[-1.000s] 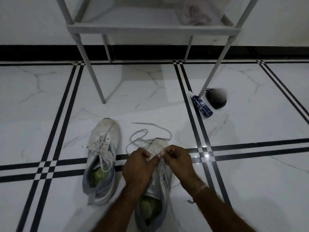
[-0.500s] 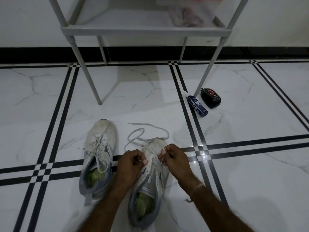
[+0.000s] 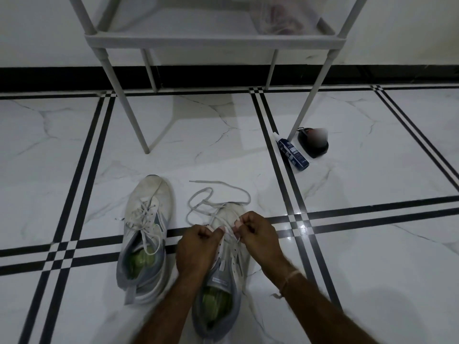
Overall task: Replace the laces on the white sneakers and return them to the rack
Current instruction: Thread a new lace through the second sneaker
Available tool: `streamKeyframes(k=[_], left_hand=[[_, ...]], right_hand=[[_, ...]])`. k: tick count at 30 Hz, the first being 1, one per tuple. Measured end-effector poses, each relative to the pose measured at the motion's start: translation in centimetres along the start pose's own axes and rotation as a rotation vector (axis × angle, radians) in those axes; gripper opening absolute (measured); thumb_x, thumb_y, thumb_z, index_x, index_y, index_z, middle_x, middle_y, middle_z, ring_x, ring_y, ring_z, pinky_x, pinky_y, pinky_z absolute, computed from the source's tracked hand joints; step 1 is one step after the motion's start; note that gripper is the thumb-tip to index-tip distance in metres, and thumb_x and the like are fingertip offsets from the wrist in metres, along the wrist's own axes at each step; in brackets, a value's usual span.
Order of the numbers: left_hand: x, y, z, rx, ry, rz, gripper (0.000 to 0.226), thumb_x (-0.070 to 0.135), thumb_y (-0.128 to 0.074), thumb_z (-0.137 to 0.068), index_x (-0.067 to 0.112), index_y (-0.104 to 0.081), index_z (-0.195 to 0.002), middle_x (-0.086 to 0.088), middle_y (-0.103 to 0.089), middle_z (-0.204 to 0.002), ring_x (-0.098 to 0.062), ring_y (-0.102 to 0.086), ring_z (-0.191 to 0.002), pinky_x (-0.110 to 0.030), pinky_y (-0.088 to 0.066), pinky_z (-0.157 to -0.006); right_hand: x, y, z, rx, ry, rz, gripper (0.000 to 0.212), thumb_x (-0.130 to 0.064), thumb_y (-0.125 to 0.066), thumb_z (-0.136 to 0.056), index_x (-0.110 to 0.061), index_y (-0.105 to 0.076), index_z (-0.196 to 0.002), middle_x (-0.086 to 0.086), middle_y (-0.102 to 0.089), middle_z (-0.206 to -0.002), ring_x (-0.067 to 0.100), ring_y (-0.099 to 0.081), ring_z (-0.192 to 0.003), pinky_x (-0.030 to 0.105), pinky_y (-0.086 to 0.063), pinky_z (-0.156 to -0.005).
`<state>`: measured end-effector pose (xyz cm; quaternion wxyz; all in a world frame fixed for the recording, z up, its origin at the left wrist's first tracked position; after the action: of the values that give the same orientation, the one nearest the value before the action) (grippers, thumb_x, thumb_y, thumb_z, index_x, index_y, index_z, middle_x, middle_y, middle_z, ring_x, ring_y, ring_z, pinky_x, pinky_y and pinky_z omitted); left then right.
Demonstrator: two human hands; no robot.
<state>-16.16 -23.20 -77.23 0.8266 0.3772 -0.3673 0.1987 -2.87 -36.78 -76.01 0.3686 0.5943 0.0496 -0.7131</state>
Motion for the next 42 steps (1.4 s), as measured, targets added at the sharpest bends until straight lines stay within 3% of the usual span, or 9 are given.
streamKeyframes(k=[3,6,9,11,14,18,26,32,42], left_hand=[[0.2,-0.4,-0.7,-0.035,-0.044,0.155,0.033,0.033,-0.077,-0.083,0.006,-0.064,-0.071,-0.010,-0.067,-0.065,-0.019,-0.060,-0.060,-0.043,-0.054,-0.068],[0.8,-0.5,-0.3,-0.066,-0.067,0.346,0.030,0.026,-0.073,-0.091,0.003,-0.063,-0.075,-0.010,-0.066,-0.068,-0.021,-0.057,-0.066,-0.038,-0.050,-0.068],[2.8,0.2,1.0,-0.079,-0.066,0.485,0.025,0.018,-0.062,-0.100,0.002,-0.072,-0.085,-0.009,-0.076,-0.080,-0.020,-0.070,-0.074,-0.031,-0.056,-0.070],[4.6,0.8,1.7,-0.093,-0.055,0.559,0.026,0.019,-0.059,-0.102,0.006,-0.074,-0.086,-0.006,-0.077,-0.081,-0.014,-0.071,-0.072,-0.024,-0.057,-0.062],[7.4,1.8,2.4,-0.128,-0.072,0.582,0.025,0.029,-0.057,-0.103,0.013,-0.075,-0.094,-0.001,-0.079,-0.088,-0.008,-0.073,-0.075,-0.027,-0.056,-0.065],[12.3,4.1,3.2,-0.127,-0.168,0.650,0.022,0.025,-0.058,-0.102,0.010,-0.074,-0.101,-0.005,-0.079,-0.091,-0.016,-0.075,-0.089,-0.029,-0.059,-0.080],[23.3,9.1,6.7,-0.133,-0.445,0.661,0.022,0.020,-0.055,-0.104,0.009,-0.073,-0.099,-0.008,-0.078,-0.088,-0.014,-0.074,-0.083,-0.019,-0.051,-0.068],[29.3,12.1,9.4,-0.113,-0.565,0.717,0.022,0.020,-0.055,-0.104,0.011,-0.074,-0.097,-0.006,-0.078,-0.088,-0.017,-0.074,-0.085,-0.033,-0.052,-0.080],[34.9,15.4,12.7,-0.140,-0.665,0.770,0.024,0.025,-0.055,-0.103,0.013,-0.076,-0.102,-0.005,-0.079,-0.091,-0.024,-0.075,-0.093,-0.034,-0.052,-0.081]], right_hand=[[0.0,0.1,-0.2,-0.009,-0.021,-0.009,0.013,-0.020,-0.065,-0.094,-0.024,-0.066,-0.081,-0.002,-0.073,-0.081,0.020,-0.071,-0.083,0.051,-0.059,-0.084],[-0.3,0.4,-0.2,-0.011,-0.041,-0.080,0.015,-0.017,-0.066,-0.095,-0.014,-0.068,-0.081,0.007,-0.072,-0.080,0.023,-0.069,-0.080,0.047,-0.059,-0.082],[-1.4,0.5,0.4,-0.044,-0.061,-0.200,0.020,-0.016,-0.064,-0.099,-0.002,-0.069,-0.086,0.015,-0.070,-0.081,0.015,-0.063,-0.075,0.027,-0.055,-0.070],[-2.7,0.8,0.8,-0.052,-0.064,-0.260,0.020,-0.013,-0.063,-0.100,0.002,-0.070,-0.090,0.006,-0.069,-0.078,0.004,-0.062,-0.072,0.015,-0.050,-0.064],[-5.6,1.8,1.3,-0.064,-0.022,-0.320,0.021,-0.016,-0.061,-0.101,0.001,-0.071,-0.091,-0.004,-0.070,-0.078,-0.004,-0.060,-0.068,0.021,-0.048,-0.067],[-10.8,3.7,1.5,-0.052,0.075,-0.346,0.022,-0.024,-0.058,-0.103,-0.009,-0.073,-0.097,-0.002,-0.070,-0.082,0.004,-0.052,-0.067,0.023,-0.043,-0.063],[-24.2,7.8,3.1,-0.024,0.357,-0.369,0.022,-0.021,-0.054,-0.105,-0.010,-0.072,-0.098,0.000,-0.068,-0.080,-0.001,-0.053,-0.063,0.012,-0.039,-0.055],[-31.2,10.8,4.7,0.025,0.482,-0.382,0.025,-0.020,-0.052,-0.106,-0.009,-0.072,-0.098,0.003,-0.069,-0.079,0.002,-0.052,-0.061,0.015,-0.038,-0.053],[-37.6,12.5,6.7,0.052,0.582,-0.458,0.028,-0.022,-0.053,-0.105,-0.004,-0.073,-0.096,0.002,-0.070,-0.073,0.001,-0.054,-0.057,0.015,-0.038,-0.051]])
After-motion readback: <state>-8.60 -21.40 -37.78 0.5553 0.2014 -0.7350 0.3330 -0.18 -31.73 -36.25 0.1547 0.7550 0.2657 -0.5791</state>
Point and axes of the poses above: each hand's wrist, its own z-axis away from the middle knuckle, its own y-axis out of the back of the hand, x = y × z, the point moved 9 cm from there along -z, towards the middle knuckle
